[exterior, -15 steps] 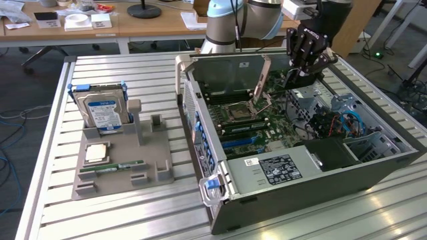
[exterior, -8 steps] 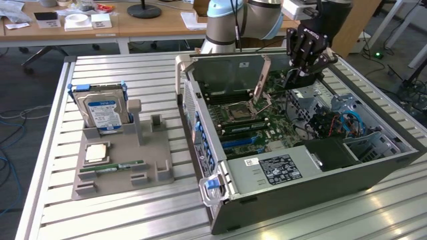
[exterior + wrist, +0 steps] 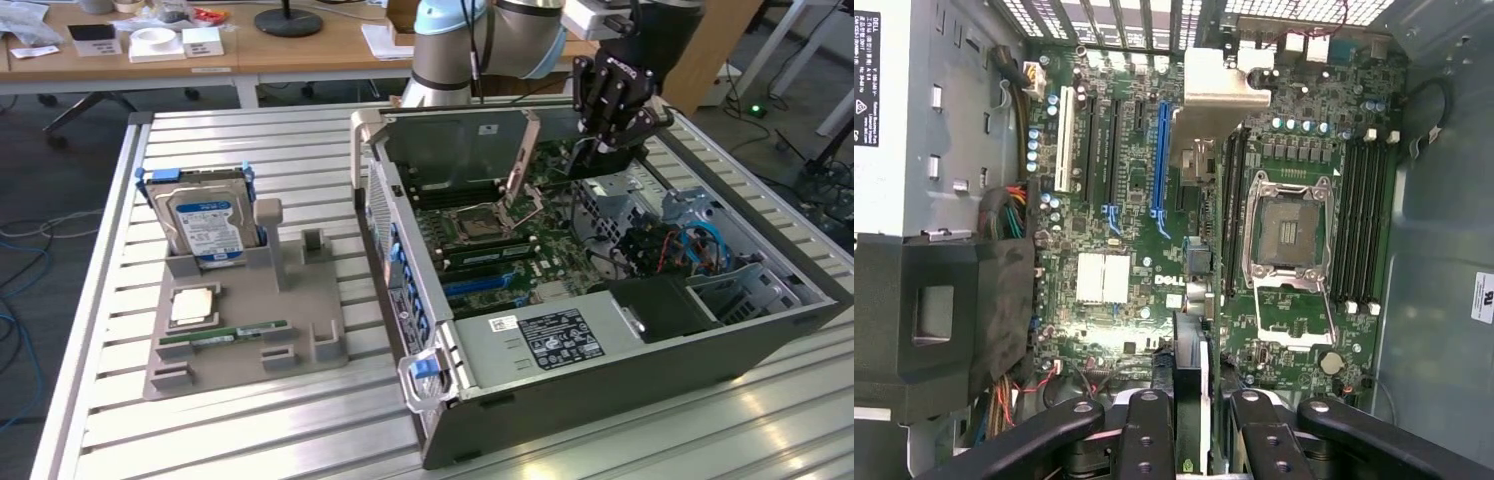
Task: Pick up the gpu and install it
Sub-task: 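Insert the gpu into the slot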
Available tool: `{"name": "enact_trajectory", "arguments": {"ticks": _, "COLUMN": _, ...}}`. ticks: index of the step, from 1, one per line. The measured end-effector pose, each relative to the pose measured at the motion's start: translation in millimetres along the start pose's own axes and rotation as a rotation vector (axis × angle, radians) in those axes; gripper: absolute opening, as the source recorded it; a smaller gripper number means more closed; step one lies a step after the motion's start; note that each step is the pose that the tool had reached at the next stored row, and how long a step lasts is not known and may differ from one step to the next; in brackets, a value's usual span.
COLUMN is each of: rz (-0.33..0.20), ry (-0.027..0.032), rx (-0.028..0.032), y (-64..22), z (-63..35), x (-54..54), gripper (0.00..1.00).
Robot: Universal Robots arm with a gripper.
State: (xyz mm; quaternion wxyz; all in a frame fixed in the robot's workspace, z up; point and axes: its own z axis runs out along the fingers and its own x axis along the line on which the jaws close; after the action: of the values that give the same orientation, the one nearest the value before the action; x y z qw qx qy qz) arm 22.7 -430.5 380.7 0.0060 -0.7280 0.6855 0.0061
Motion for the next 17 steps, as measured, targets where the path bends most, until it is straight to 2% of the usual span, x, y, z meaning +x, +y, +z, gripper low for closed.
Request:
{"name": "enact_trajectory", "arguments": {"ticks": 9, "rz": 0.0, "ry": -0.0001, "rx": 0.0, "y": 1.2, "z": 0.0, "x": -0.1, "gripper": 0.27}}
{"name": "enact_trajectory", "arguments": {"ticks": 17, "rz": 0.001, "ry": -0.0001, "rx": 0.0001, "y": 9.1, "z": 0.1, "x": -0.6, "gripper": 0.27}}
